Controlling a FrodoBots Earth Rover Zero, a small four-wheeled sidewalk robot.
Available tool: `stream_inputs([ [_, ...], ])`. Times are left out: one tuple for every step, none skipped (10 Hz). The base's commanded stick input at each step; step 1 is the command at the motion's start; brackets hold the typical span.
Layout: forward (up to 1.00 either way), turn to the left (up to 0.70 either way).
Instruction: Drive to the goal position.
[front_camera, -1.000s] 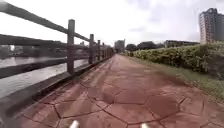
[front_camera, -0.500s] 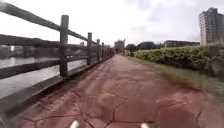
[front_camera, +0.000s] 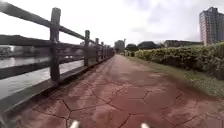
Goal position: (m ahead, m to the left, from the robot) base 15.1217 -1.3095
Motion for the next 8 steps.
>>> stream_inputs([
  [0.7,0.0],
  [0.7,0.0],
  [0.7,0.0],
  [0.7,0.0],
  [0.7,0.0],
  [0.7,0.0],
  [0.7,0.0],
  [0.7,0.0],
])
